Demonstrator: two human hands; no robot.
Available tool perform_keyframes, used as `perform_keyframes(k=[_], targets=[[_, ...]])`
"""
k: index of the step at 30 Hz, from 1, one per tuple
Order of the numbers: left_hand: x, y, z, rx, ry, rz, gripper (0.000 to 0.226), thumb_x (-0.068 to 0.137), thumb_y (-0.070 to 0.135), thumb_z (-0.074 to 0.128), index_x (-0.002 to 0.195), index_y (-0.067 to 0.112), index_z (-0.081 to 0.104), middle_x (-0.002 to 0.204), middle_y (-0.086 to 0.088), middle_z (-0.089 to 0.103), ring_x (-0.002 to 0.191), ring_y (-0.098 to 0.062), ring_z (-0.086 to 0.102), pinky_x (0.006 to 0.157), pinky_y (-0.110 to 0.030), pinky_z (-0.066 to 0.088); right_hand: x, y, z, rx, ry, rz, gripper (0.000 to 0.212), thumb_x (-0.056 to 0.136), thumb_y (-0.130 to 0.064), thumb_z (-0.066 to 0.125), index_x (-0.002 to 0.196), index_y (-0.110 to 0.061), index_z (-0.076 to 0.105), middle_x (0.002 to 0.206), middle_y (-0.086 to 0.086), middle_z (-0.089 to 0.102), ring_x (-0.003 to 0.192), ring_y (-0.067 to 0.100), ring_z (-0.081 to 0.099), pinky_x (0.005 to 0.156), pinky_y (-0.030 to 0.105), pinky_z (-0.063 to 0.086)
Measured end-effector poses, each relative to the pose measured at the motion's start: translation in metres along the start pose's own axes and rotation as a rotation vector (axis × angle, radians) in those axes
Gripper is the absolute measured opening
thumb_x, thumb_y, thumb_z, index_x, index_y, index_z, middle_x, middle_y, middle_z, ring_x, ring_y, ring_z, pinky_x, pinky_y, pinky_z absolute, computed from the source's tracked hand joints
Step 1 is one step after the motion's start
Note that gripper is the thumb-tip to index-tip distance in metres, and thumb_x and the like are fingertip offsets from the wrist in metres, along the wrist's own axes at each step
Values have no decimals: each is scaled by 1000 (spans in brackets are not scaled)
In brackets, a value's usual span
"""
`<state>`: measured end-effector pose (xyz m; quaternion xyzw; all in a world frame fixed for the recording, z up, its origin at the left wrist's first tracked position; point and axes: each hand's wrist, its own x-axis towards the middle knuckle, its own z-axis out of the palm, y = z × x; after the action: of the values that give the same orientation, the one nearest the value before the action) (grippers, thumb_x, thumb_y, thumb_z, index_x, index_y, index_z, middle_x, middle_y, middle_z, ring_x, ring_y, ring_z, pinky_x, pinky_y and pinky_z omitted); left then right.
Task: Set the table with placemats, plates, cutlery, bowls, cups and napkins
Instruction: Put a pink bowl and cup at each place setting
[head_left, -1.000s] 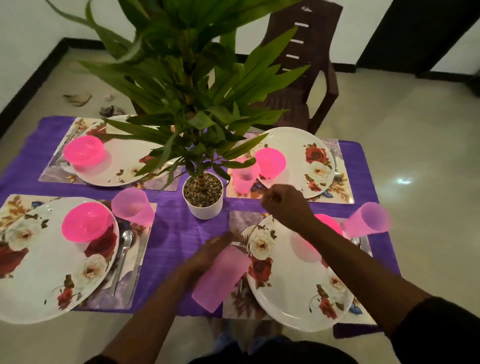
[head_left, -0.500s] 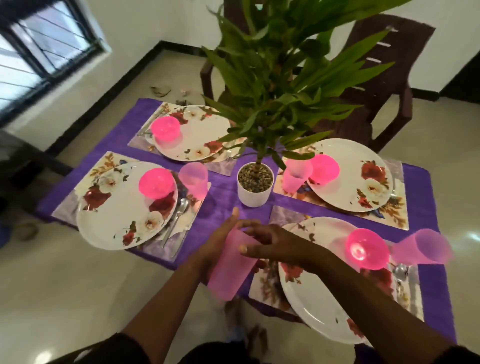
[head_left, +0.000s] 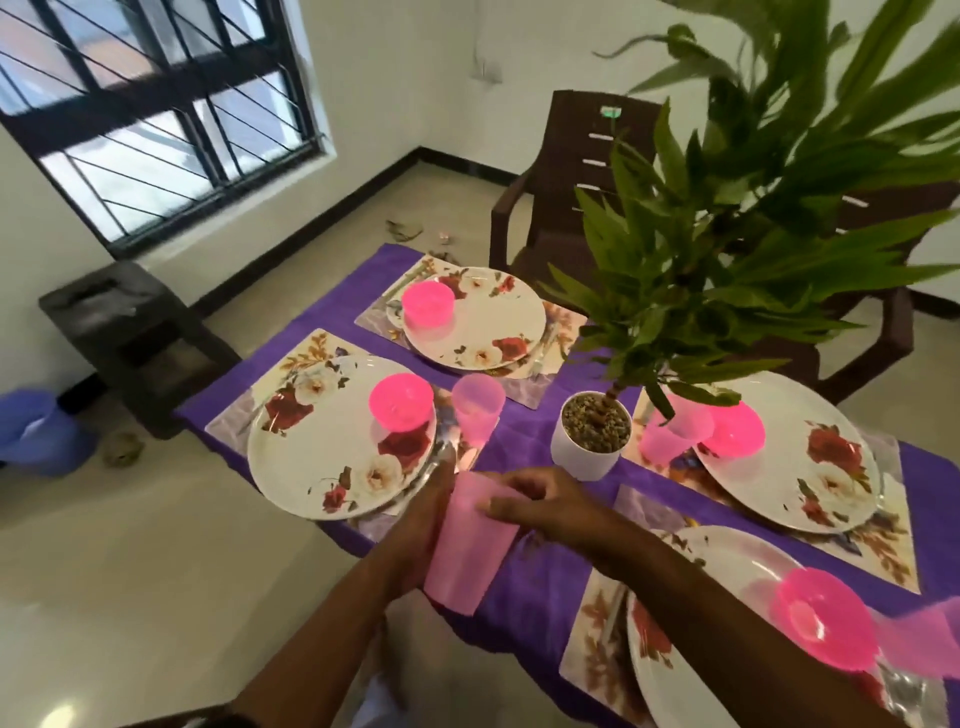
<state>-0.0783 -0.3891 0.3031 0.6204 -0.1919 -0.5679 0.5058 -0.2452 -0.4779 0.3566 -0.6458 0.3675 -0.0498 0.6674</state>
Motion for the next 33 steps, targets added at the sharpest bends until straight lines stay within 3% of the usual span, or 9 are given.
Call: perform_keyframes(k=[4, 8, 10, 12, 16, 18, 22, 28, 33], targets=[[23, 45, -38, 94, 101, -92, 48, 105, 56, 40, 126, 23, 68, 123, -9, 71, 115, -31, 66, 100, -49, 54, 39, -32, 6, 89, 128, -36, 42, 83, -48, 79, 114, -19, 74, 100, 7, 78, 74, 21, 72, 60, 31, 57], [55, 83, -112, 85, 201, -34, 33, 107, 40, 52, 115, 15, 71, 103, -13, 78, 93, -33, 76, 75, -43, 64, 99, -75, 21, 166, 274, -99, 57, 76, -44, 80, 120, -9, 69, 105, 18, 74, 74, 28, 71, 66, 43, 60], [75, 91, -152, 155, 235, 32, 23, 105, 33, 58, 111, 15, 71, 105, -15, 77, 92, -32, 74, 85, -52, 61, 129, -90, 29, 163, 332, -123, 62, 75, -44, 82, 126, -12, 66, 111, 11, 73, 82, 25, 74, 71, 48, 62], [106, 99, -188, 426, 303, 114, 18, 102, 36, 63, 108, 21, 71, 110, -7, 76, 102, -29, 71, 97, -56, 57, 160, -106, 33, 133, 413, -142, 76, 71, -49, 84, 135, -16, 61, 116, -2, 67, 91, 25, 75, 68, 40, 64], [159, 115, -232, 910, 303, 202, 33, 96, 45, 68, 123, 26, 69, 128, 4, 69, 117, -19, 64, 99, -30, 44, 217, -127, 38, 46, 573, -144, 90, 66, -57, 88, 142, -22, 54, 122, -3, 60, 104, 27, 68, 81, 46, 63], [181, 122, -252, 1029, 271, 236, 39, 93, 46, 70, 126, 24, 68, 127, 2, 70, 115, -23, 65, 95, -32, 46, 245, -133, 44, -36, 650, -135, 86, 72, -53, 88, 144, -24, 51, 120, -6, 59, 109, 23, 64, 88, 50, 61], [230, 139, -281, 1245, 237, 239, 51, 91, 41, 70, 134, 16, 60, 139, -6, 61, 125, -30, 59, 102, -42, 50, 300, -145, 53, -235, 784, -131, 88, 73, -52, 88, 146, -27, 45, 125, -4, 58, 103, 16, 59, 77, 29, 54], [294, 153, -287, 1414, 201, 201, 60, 94, 48, 60, 145, 17, 48, 159, -9, 38, 145, -34, 37, 115, -48, 37, 375, -145, 54, -440, 813, -155, 97, 70, -50, 89, 149, -31, 37, 139, 1, 51, 113, 21, 60, 93, 39, 56], [327, 163, -289, 1512, 176, 168, 50, 94, 51, 58, 131, 16, 55, 148, -10, 44, 135, -36, 42, 105, -49, 44, 423, -134, 55, -500, 772, -126, 97, 70, -49, 88, 150, -33, 35, 144, 0, 47, 120, 21, 55, 96, 42, 55]])
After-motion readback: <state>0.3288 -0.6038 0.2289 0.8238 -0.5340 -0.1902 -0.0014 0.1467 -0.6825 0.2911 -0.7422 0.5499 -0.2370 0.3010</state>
